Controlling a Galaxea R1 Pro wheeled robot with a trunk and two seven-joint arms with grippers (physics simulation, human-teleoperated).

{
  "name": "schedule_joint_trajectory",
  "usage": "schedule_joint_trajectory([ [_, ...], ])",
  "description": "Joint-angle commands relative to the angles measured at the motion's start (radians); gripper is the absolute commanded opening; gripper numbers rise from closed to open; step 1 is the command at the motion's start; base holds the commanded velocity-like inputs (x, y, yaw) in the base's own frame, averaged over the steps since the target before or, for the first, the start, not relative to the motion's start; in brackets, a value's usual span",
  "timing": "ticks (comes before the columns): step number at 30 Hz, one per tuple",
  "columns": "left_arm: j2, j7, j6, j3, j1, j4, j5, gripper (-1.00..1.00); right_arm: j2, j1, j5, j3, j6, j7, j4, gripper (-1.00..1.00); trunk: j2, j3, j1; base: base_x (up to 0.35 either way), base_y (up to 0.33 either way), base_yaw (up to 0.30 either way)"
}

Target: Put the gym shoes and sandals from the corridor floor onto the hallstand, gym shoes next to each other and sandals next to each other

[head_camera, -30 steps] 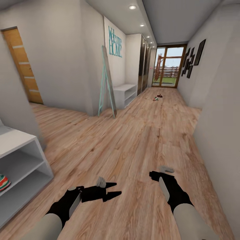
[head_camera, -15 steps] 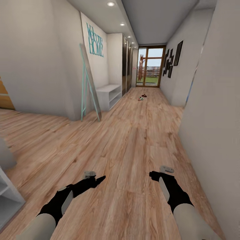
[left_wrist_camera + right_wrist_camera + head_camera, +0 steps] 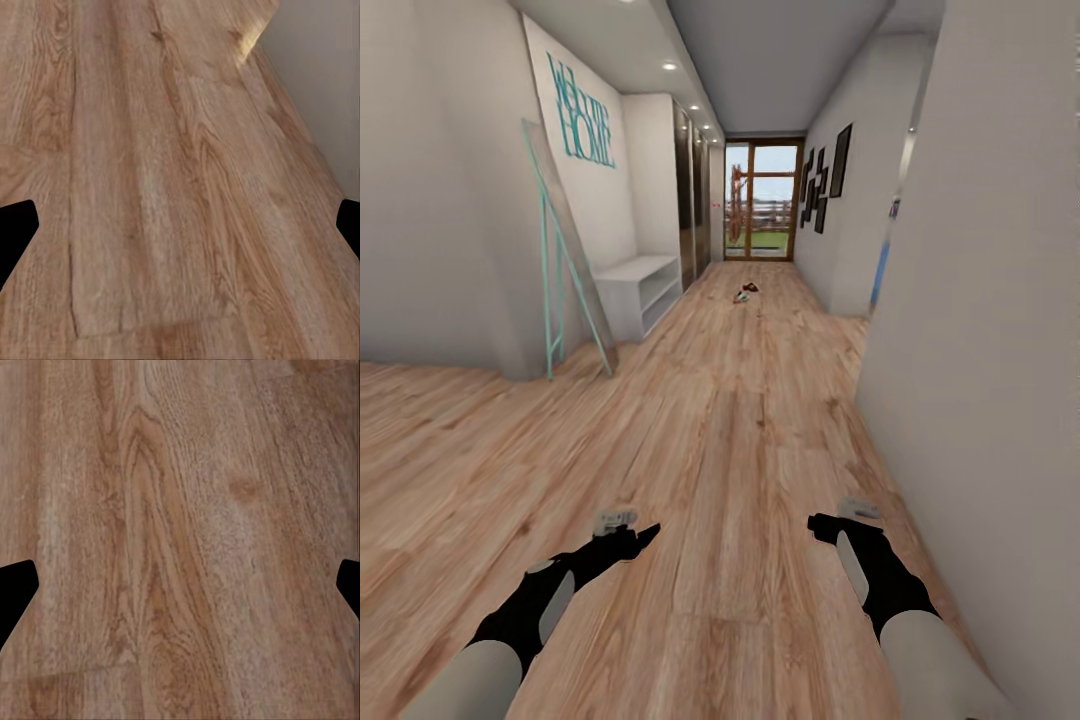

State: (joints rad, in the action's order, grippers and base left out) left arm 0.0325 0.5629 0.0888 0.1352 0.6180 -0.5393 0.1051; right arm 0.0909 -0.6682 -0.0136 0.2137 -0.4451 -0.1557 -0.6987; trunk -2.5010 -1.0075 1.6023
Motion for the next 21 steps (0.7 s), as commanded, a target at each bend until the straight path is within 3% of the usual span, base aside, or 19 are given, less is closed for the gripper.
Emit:
schedule_joint_trajectory([
  [1, 0.0, 0.005, 0.009, 0.003, 0.0, -0.001, 0.01, 1.0, 0.001, -0.001, -0.002, 0.003, -0.004, -0.002, -0.001, 1.0, 0.0, -0.001, 0.0, 0.346, 0.0, -0.238],
  [9, 0.001, 0.006, 0.009, 0.002, 0.0, -0.001, 0.01, 1.0, 0.001, -0.001, 0.002, 0.003, -0.004, -0.002, -0.002, 1.0, 0.0, -0.001, 0.0, 0.346, 0.0, -0.173],
  [21, 0.001, 0.006, 0.009, 0.002, 0.0, -0.001, 0.01, 1.0, 0.003, -0.001, 0.006, 0.002, -0.004, -0.002, -0.001, 1.0, 0.0, 0.007, 0.0, 0.346, 0.0, 0.024],
])
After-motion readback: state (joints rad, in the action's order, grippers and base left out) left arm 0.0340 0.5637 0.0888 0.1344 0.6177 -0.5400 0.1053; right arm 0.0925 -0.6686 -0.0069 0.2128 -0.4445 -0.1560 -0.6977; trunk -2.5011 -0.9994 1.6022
